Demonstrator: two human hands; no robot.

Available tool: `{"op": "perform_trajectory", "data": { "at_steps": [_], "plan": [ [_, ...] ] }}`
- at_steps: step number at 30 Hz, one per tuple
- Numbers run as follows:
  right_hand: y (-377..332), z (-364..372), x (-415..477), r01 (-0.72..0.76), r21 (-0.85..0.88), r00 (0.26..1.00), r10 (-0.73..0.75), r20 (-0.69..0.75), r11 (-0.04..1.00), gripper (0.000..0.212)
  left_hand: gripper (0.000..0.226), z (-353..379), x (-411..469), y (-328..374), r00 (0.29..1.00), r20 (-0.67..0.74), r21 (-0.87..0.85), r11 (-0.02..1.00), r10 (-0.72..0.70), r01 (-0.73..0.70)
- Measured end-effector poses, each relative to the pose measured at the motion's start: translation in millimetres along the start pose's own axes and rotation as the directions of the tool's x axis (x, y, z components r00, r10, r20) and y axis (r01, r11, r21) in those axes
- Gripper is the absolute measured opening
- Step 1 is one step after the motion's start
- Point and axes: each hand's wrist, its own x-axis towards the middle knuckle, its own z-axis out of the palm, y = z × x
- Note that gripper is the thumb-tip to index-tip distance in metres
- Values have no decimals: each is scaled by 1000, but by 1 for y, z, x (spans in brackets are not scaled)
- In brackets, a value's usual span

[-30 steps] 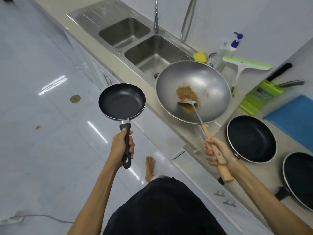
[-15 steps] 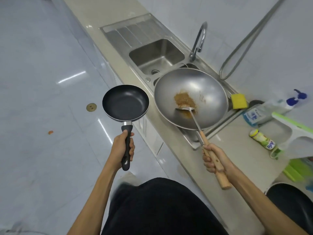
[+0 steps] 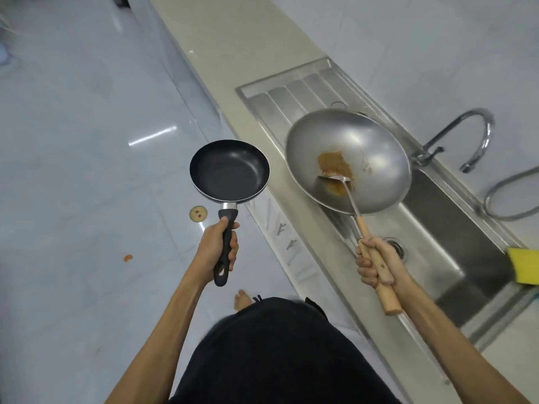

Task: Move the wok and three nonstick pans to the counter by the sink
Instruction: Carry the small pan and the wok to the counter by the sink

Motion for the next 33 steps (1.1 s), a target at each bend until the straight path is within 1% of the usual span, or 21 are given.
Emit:
{"op": "perform_trajectory", "data": {
  "at_steps": [3, 8, 12, 19, 23, 27, 29, 33],
  "plan": [
    [-35, 50, 32, 6, 25, 1000, -6, 7, 1000, 24, 40, -27, 41, 45, 1000, 8, 19, 1000, -8, 8],
    [-87, 110, 87, 38, 73, 999, -39, 20, 997, 21, 41, -59, 119, 107, 1000, 9, 24, 1000, 1, -2],
    [-125, 146, 135, 60, 116, 998, -57, -29, 991, 26, 41, -75, 186, 156, 998, 62, 58, 998, 18, -21],
    [-194, 210, 200, 110, 204, 993, -98, -67, 973, 25, 35, -84, 293, 251, 993, 113, 74, 997, 19, -28],
    [-220, 239, 225, 109, 280, 990, -79, -117, 954, 25, 34, -76, 344, 294, 994, 108, 97, 995, -11, 0],
    [-233, 265, 245, 127, 347, 985, -78, -153, 929, 25, 32, -67, 401, 329, 980, 187, 98, 994, -72, 55],
    [-237, 279, 257, 139, 390, 981, -72, -182, 910, 26, 32, -64, 434, 345, 964, 244, 143, 987, -108, 75],
    [-251, 312, 281, 184, 453, 963, -68, -261, 872, 25, 33, -56, 501, 387, 915, 372, 236, 969, -156, 69]
  ]
}}
